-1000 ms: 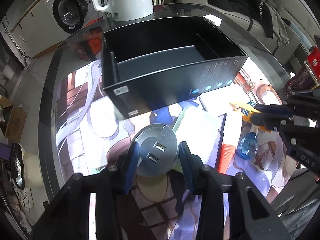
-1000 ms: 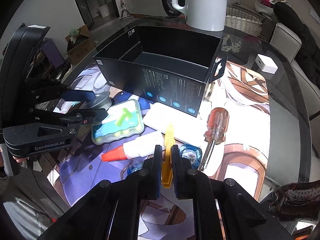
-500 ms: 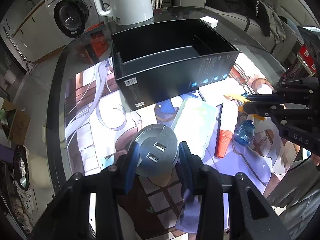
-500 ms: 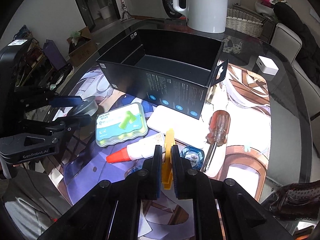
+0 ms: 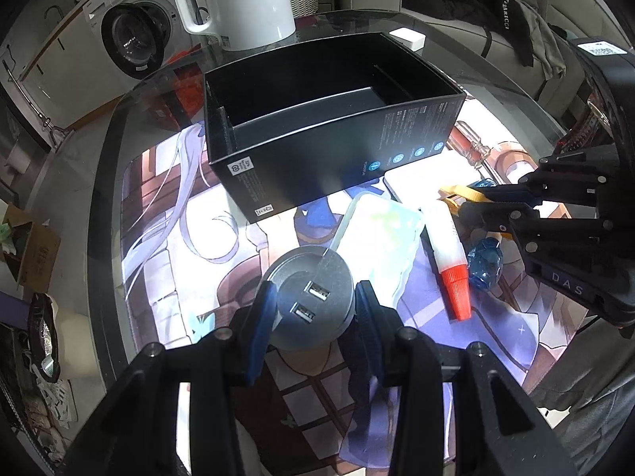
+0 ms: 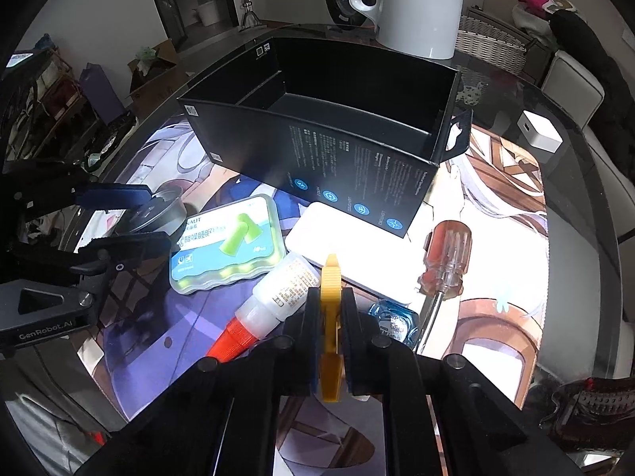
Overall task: Organize rigid objects
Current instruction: 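Lift the grey puck with the left tool while the right tool lifts the yellow piece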
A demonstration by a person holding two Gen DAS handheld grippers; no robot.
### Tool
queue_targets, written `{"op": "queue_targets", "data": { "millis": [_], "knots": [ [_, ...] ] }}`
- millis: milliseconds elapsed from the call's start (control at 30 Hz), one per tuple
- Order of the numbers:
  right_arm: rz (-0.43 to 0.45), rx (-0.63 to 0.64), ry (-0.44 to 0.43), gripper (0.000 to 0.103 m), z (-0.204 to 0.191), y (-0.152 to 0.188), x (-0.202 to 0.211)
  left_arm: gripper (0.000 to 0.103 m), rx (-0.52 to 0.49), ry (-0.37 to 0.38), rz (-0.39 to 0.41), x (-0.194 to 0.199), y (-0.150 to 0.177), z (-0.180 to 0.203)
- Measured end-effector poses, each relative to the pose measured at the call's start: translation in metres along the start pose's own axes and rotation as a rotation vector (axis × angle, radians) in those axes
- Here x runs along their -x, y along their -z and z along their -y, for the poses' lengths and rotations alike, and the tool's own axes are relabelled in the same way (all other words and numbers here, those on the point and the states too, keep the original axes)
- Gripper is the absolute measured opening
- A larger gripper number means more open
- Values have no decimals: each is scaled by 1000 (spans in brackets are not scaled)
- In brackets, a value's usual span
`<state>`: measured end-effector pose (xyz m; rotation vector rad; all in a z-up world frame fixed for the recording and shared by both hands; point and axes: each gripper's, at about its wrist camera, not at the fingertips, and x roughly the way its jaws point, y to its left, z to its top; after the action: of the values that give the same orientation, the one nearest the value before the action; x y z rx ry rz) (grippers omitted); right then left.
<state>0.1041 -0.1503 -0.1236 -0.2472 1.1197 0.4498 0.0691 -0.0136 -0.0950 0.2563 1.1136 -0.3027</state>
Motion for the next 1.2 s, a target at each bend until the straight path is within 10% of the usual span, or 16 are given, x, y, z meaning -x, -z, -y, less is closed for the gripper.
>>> {"op": "queue_targets", "data": {
  "millis": [467, 900, 1200],
  "knots": [
    [262, -23, 40, 9, -2, -5, 79, 40, -8, -50, 206, 50, -11, 6],
    [752, 40, 96, 9, -29, 16, 168, 40, -8, -117, 538, 110, -11, 10],
    [767, 57, 83, 9, -36, 19, 174, 40, 11, -136, 565, 111, -13, 4]
  ]
}}
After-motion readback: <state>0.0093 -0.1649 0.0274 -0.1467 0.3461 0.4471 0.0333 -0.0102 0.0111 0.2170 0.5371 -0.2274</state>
